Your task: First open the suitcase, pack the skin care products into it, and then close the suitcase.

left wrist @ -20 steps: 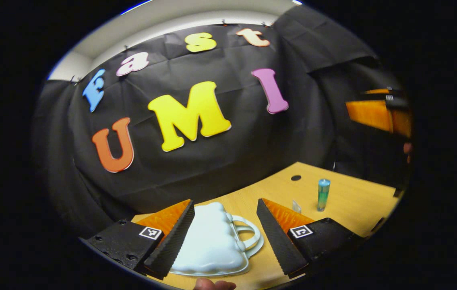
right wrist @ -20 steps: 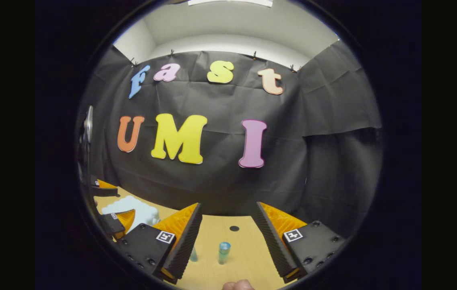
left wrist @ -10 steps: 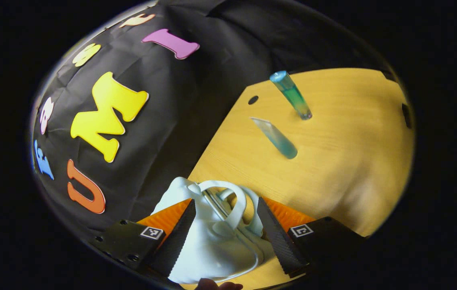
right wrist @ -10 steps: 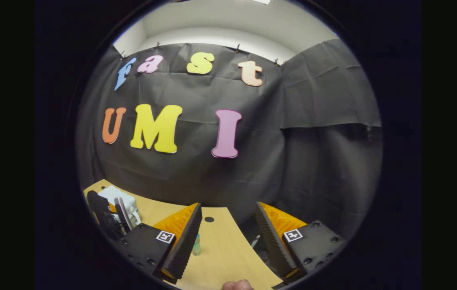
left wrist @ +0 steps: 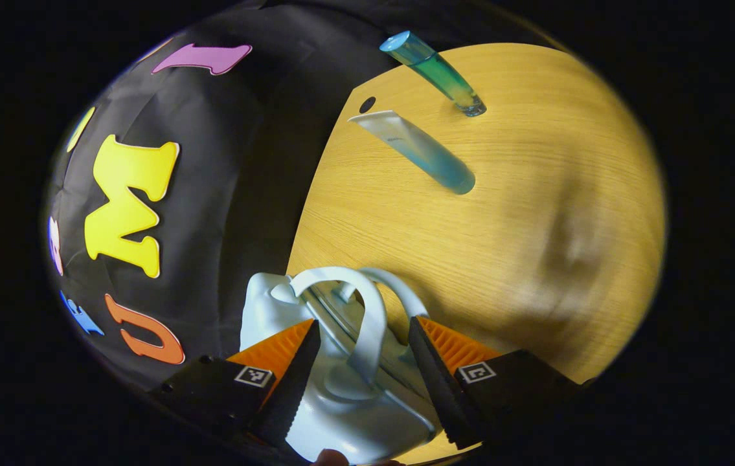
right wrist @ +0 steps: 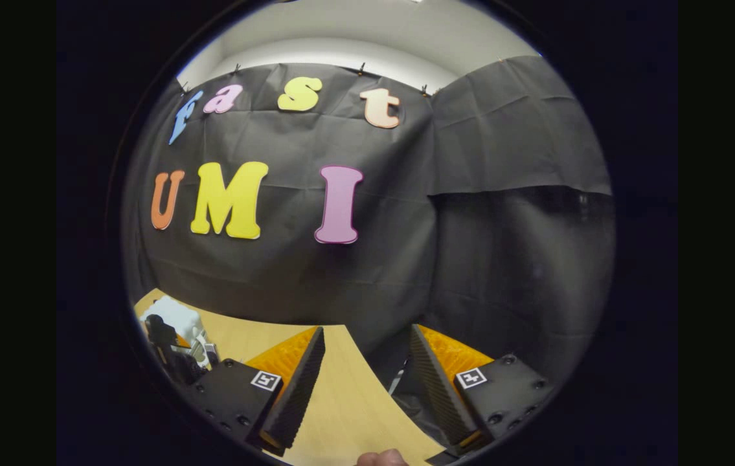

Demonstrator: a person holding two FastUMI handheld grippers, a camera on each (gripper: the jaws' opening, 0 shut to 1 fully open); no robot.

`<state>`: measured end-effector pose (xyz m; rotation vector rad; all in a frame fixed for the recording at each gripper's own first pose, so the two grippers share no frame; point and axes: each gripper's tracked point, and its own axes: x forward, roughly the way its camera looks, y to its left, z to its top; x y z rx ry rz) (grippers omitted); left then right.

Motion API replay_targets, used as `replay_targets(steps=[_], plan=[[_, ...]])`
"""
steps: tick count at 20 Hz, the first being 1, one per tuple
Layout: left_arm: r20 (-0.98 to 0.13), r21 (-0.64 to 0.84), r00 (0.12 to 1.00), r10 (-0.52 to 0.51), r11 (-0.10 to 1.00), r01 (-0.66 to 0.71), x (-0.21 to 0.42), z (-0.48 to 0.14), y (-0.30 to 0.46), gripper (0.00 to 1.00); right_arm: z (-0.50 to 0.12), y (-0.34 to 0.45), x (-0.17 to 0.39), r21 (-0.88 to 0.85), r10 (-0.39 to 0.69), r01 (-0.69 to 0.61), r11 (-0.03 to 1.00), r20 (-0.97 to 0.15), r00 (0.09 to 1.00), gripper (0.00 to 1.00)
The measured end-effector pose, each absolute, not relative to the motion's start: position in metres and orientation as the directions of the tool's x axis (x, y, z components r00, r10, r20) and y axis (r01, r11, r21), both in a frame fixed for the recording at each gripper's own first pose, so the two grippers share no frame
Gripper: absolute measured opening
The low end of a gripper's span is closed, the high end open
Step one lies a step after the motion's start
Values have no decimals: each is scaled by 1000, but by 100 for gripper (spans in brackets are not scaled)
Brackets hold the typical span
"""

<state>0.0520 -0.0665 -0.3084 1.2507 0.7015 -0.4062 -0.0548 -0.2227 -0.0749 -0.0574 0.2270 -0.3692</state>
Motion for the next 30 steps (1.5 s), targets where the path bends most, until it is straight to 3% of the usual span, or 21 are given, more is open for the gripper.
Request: replay_targets(steps=[4,6,8,12,17,22,26,30], plan=[[-707,701,699,109,241,671,57,-319,-66,71,-79,-233,-58,-90,-397,387,918,-217,892,79],[-708,702,695,127,234,673,59,-320,-62,42,-77,-236,-61,-88,-415,406,910,-214,884,79],[-710,699,694,122,237,674,59,-318,-64,28,-79,-236,-64,-87,-422,413,907,-219,880,79],[-713,670,697,72,362,648,59,-300,-69,17,-79,-222,-68,-86,-415,406,910,-221,882,79],[-578,678,816,22,569,465,77,-213,-40,12,-67,-189,-53,-70,-344,337,939,-205,916,80],[-489,590,872,25,746,309,81,-142,23,8,-62,-138,-33,-62,-236,228,972,-201,951,80],[-374,504,921,108,857,104,85,-97,111,6,-58,-95,-20,-52,-141,133,990,-207,968,80],[-316,328,926,207,939,-98,76,-97,209,6,-49,-60,-9,-69,-75,62,996,-196,978,79]])
